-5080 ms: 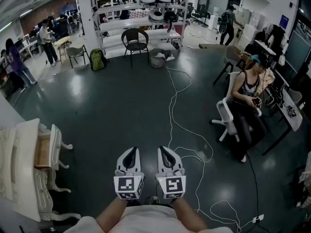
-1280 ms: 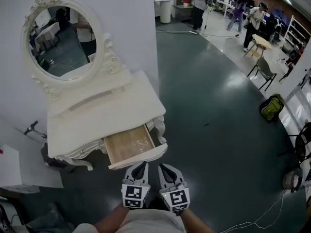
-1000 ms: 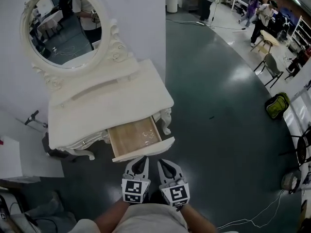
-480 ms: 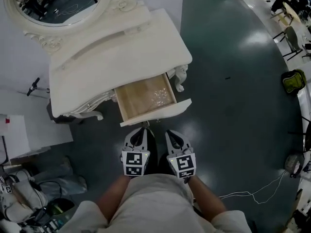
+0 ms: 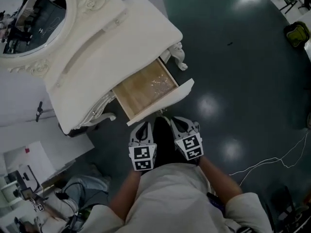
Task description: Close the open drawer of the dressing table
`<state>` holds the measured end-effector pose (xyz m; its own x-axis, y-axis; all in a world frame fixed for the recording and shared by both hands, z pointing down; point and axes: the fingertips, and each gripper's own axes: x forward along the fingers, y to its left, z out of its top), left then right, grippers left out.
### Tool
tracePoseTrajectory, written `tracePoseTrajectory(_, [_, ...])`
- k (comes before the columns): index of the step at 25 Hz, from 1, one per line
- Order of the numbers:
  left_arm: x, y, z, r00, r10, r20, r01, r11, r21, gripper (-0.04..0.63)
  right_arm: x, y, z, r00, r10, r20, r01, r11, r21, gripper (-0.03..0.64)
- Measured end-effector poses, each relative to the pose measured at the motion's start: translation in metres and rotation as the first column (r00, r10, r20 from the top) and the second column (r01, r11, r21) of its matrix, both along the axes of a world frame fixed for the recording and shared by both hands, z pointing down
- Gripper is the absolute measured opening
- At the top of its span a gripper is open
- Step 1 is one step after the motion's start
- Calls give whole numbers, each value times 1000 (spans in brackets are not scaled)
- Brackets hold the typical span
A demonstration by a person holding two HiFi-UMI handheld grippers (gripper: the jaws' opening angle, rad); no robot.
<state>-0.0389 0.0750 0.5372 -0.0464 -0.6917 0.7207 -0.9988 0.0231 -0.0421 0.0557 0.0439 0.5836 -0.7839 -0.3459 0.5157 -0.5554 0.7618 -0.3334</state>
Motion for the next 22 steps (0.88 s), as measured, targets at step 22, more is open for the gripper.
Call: tracePoseTrajectory(22, [-33, -36, 47, 977, 214, 2, -212, 968, -134, 8, -46, -7, 111, 981, 95, -172, -118, 985, -129, 137])
